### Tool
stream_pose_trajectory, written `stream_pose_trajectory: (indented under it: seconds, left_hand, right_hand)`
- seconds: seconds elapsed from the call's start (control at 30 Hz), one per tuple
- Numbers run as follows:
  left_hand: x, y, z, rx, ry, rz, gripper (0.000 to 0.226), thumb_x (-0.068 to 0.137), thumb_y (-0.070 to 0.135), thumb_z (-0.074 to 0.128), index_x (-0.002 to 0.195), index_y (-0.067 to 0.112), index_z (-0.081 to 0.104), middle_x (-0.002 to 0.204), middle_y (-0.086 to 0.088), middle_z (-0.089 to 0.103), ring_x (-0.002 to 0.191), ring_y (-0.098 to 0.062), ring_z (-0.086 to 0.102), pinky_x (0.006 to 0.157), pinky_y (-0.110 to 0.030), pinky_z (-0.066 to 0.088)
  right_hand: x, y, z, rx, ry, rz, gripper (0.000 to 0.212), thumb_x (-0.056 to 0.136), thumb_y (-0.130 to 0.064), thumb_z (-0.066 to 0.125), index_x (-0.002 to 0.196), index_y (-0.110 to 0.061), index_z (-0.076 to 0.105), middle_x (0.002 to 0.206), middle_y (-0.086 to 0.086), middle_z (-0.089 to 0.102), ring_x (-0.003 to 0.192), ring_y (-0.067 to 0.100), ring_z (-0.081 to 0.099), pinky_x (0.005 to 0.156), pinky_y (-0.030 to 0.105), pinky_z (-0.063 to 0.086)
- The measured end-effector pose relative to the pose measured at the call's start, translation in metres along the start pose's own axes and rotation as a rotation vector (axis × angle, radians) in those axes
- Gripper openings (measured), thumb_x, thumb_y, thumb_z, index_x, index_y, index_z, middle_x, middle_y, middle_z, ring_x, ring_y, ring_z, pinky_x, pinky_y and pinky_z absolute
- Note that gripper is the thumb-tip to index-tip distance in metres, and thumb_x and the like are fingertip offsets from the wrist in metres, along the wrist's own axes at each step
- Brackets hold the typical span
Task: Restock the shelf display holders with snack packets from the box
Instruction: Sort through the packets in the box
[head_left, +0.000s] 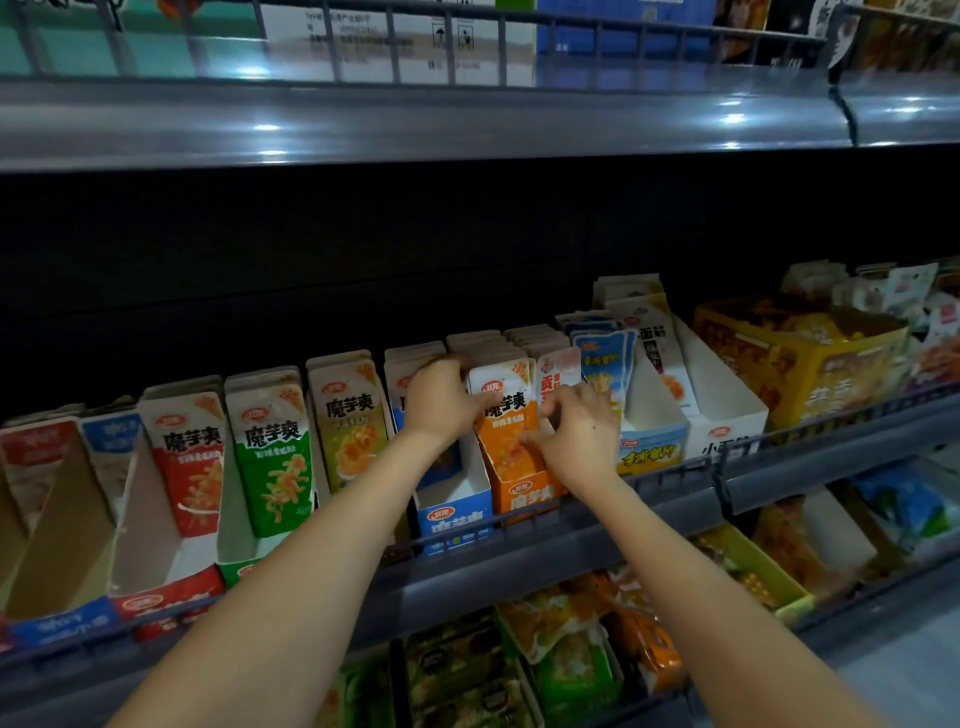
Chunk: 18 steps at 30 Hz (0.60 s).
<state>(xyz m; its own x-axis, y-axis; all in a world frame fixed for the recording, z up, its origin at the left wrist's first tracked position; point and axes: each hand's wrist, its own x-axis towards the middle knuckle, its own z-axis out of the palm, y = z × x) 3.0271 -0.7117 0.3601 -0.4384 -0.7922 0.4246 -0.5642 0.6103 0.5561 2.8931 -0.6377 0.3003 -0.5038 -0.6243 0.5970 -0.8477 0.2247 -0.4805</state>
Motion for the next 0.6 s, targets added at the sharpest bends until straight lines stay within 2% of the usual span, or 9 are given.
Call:
stream_pose_trajectory:
  seconds: [0.13, 0.27, 0.43, 0.53, 0.6]
  left_hand:
    - [0.008, 0.000, -0.005, 0.030, -0.043, 0.024, 0.040, 0.084, 0.029, 0.070, 0.117, 0.008, 0.061, 0.115, -0.010, 0.065, 0.104, -0.024, 0.059, 0.081, -0.032, 0.046]
    - [0.009, 0.003, -0.002, -0.026, -0.007, 0.060, 0.036, 0.087, 0.027, 0.067, 0.116, 0.006, 0.061, 0.110, -0.009, 0.065, 0.100, -0.021, 0.061, 0.067, -0.022, 0.041]
    - [0.019, 0.007, -0.012, -0.139, 0.122, 0.110, 0.024, 0.087, 0.025, 0.067, 0.102, 0.007, 0.061, 0.096, -0.002, 0.060, 0.086, -0.012, 0.055, 0.056, -0.012, 0.036]
    - [0.019, 0.005, -0.009, -0.105, 0.077, 0.126, 0.024, 0.088, 0.024, 0.066, 0.104, 0.007, 0.058, 0.097, -0.004, 0.060, 0.087, -0.013, 0.055, 0.062, -0.020, 0.040]
    - [0.014, 0.001, -0.004, -0.073, 0.021, 0.126, 0.030, 0.088, 0.024, 0.065, 0.112, 0.009, 0.056, 0.105, -0.007, 0.062, 0.096, -0.020, 0.059, 0.073, -0.027, 0.046]
  right_hand:
    - [-0.001, 0.000, 0.003, 0.001, 0.038, 0.009, 0.042, 0.059, -0.039, 0.086, 0.075, -0.015, 0.056, 0.089, 0.007, 0.059, 0.084, 0.025, 0.053, 0.077, 0.037, 0.040]
    - [-0.002, -0.002, 0.005, 0.051, 0.116, 0.016, 0.044, 0.058, -0.039, 0.086, 0.068, -0.018, 0.049, 0.079, 0.005, 0.057, 0.076, 0.025, 0.054, 0.072, 0.037, 0.043]
    - [-0.001, -0.004, 0.008, 0.092, 0.192, -0.032, 0.040, 0.058, -0.039, 0.087, 0.073, -0.014, 0.060, 0.079, 0.006, 0.060, 0.077, 0.025, 0.055, 0.067, 0.034, 0.042]
    - [-0.004, -0.002, 0.013, 0.013, 0.179, -0.066, 0.046, 0.051, -0.044, 0.088, 0.075, -0.016, 0.062, 0.078, 0.006, 0.060, 0.073, 0.026, 0.056, 0.063, 0.033, 0.042]
    - [-0.005, -0.003, 0.013, -0.052, 0.145, -0.060, 0.051, 0.048, -0.043, 0.090, 0.080, -0.016, 0.061, 0.083, 0.007, 0.060, 0.077, 0.027, 0.057, 0.067, 0.035, 0.044]
